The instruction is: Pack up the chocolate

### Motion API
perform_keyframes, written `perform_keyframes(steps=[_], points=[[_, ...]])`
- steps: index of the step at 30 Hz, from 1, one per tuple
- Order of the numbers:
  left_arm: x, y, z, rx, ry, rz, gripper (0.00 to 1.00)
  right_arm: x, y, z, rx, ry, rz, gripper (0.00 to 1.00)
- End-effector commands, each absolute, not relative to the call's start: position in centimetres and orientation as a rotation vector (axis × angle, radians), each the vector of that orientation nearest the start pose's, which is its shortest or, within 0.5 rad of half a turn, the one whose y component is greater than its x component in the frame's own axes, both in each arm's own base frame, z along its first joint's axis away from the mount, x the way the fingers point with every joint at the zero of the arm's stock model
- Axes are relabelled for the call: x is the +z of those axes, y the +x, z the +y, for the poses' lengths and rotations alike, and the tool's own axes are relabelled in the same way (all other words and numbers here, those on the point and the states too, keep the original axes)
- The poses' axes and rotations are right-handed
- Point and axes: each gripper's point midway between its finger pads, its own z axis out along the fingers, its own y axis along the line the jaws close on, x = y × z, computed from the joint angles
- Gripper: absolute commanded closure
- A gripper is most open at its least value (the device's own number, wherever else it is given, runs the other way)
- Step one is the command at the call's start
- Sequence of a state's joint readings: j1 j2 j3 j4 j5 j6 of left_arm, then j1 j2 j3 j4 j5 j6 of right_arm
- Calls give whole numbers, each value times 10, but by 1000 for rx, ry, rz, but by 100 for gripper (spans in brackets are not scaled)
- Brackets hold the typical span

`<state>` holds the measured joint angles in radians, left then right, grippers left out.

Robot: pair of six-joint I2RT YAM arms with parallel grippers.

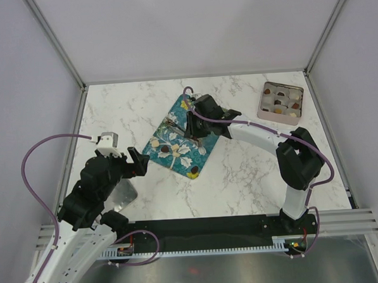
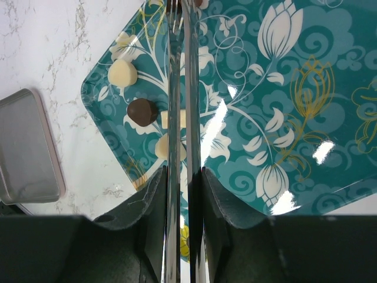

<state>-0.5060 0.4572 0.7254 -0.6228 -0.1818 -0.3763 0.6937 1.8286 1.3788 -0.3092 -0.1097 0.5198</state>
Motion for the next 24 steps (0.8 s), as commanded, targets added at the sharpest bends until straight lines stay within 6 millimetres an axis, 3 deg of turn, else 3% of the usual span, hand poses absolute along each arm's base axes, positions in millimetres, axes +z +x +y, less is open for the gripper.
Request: perform_keyframes(steps=[1,9,14,18,24], points=[[236,207,-91,-394,8,1913,3,162,358,336,739,-235,2325,68],[237,207,-91,-399,8,1911,3,178,355,311,759,-167,2309,68],[237,206,-92,-400,9,1911,3,186,356,280,735,-103,2313,69],[237,206,-92,-403,11,1913,3,199,354,235,694,-8,2299,69],[237,206,-94,-412,19,1916,3,223,356,139,533,165,2285,69]])
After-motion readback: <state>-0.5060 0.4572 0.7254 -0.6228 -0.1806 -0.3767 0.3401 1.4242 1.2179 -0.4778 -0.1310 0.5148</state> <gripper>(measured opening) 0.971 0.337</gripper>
